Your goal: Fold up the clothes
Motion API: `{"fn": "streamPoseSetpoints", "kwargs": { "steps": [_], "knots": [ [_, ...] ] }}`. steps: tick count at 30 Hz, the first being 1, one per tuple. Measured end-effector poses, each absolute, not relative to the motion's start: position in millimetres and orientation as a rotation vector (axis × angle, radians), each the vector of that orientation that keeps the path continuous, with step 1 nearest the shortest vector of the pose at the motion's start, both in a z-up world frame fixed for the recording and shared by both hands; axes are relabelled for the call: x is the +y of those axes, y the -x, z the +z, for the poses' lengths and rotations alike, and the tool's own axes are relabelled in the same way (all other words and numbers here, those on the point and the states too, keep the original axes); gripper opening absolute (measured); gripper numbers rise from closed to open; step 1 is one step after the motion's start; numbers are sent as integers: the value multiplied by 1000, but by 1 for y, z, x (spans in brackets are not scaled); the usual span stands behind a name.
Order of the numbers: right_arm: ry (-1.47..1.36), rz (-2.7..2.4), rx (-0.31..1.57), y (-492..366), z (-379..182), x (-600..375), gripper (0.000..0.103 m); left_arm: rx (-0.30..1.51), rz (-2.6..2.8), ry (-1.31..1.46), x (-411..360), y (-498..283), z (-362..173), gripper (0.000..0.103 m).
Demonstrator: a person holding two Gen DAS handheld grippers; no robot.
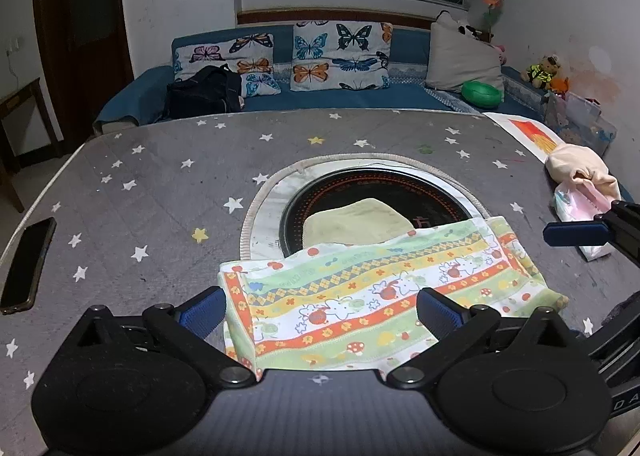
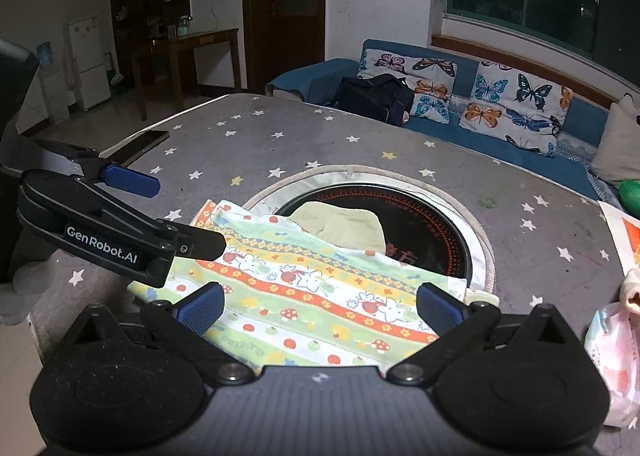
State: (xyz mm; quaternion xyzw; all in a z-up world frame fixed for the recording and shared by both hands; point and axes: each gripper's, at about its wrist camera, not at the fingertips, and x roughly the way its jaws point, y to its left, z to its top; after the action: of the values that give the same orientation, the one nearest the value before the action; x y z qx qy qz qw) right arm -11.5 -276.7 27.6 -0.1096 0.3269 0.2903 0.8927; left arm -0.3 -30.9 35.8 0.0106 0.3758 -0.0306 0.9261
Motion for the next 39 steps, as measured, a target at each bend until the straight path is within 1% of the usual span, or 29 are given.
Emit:
{"fn": "streamPoseSetpoints", "kwargs": {
  "steps": [15,21,30,32,34,37,39],
  "knots": [
    [247,597,621,50,48,-291,103,717,-75,-44,-46,37,56,103],
    [250,591,616,47,51,-293,103,731,-83,-38,-46,24,50,103],
    [230,586,675,-1,33,-283,103,768,-61,-17,-25,-17,32,103],
    [226,585,694,-16,27,-279,101,779,-54,-6,-17,-29,27,101],
    [216,582,715,-32,22,-276,95,789,-50,2,-7,-40,22,98],
    [197,580,752,-59,14,-270,90,807,-59,6,4,-57,14,90],
    [183,580,779,-77,8,-264,85,823,-75,4,9,-67,8,87]
  ]
}}
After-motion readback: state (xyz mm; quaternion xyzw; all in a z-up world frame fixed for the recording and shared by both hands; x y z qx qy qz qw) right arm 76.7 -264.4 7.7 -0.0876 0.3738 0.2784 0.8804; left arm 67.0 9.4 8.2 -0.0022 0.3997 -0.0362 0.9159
